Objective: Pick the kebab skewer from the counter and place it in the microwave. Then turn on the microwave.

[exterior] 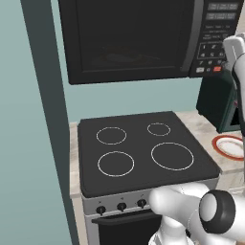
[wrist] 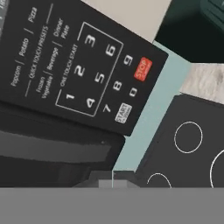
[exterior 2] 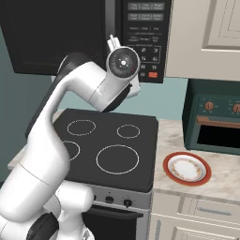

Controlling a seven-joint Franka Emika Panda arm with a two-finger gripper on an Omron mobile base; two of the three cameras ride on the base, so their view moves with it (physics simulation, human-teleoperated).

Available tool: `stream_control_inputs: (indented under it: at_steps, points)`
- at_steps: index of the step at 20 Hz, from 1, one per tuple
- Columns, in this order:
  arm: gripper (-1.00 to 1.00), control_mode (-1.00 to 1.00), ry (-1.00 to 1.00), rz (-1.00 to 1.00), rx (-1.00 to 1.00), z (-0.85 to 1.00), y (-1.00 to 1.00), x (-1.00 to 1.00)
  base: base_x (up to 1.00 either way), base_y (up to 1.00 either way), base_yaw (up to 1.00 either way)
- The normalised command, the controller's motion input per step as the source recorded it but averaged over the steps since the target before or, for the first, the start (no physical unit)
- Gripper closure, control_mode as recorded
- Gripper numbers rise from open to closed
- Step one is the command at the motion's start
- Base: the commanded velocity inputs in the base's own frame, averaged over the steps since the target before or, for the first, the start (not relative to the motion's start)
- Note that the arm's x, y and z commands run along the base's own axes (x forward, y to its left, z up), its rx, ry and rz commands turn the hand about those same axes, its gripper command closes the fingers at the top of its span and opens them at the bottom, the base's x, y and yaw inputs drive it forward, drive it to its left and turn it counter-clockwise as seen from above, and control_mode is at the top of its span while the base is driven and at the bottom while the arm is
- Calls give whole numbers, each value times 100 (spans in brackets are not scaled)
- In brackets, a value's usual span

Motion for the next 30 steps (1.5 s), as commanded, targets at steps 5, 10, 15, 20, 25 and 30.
stream_control_inputs:
  at_steps: [5,10,15,20,25,30]
  points:
    - [100,-100,-1,-4,22,-13,0,0,0,0,0]
    - [100,-100,-2,-2,20,-9,0,0,0,0,0]
    - [100,-100,-5,-3,16,-6,0,0,0,0,0]
    - [100,-100,-3,-5,7,-12,0,2,0,0,0]
    - [100,-100,-4,-5,7,-13,0,3,0,0,0]
    - [100,-100,-6,-4,9,-6,0,1,0,0,0]
